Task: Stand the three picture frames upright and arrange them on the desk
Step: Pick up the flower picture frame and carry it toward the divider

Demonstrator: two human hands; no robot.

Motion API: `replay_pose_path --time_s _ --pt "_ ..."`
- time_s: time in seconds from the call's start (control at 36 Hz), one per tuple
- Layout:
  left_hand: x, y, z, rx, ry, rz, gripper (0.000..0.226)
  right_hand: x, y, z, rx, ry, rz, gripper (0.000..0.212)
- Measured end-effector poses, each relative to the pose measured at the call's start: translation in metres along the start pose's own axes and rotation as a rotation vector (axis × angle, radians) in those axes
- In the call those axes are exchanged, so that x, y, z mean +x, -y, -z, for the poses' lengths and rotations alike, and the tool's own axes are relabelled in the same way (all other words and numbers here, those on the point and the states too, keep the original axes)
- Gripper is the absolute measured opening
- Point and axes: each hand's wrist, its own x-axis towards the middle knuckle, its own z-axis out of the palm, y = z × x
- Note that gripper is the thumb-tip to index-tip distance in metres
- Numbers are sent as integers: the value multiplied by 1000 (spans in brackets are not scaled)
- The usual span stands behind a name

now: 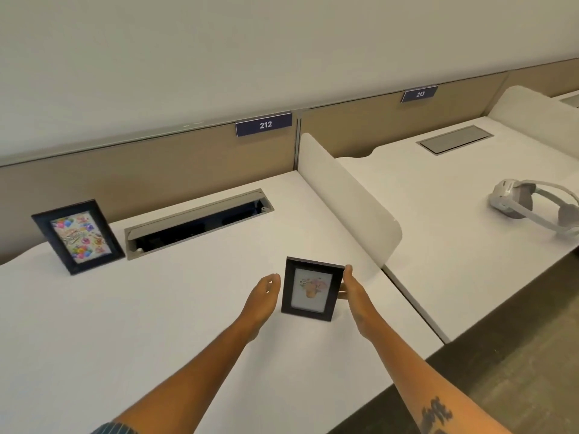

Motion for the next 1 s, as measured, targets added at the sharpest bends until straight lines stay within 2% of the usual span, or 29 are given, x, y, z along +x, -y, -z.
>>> replay_pose_path --time_s 0.19,0.36,0.47,0.69,0.83,1.0 --pt "8 -9 -13 -43 54 -17 52 12 -3 -1 144 80 -62 74" --pt "14 -10 -14 -24 65 -32 44 14 -2 -8 263 101 -55 86" --pt "26 -7 -12 -6 44 -38 51 18 0 -10 288 100 -45 89" --pt "46 -15 -13 -27 47 -39 42 42 12 -6 305 54 -53 82" --pt "67 -30 -13 -33 38 -55 47 64 29 -4 318 38 -37 74" --pt "98 -56 -12 0 -5 -61 41 97 52 -1 317 43 -7 80"
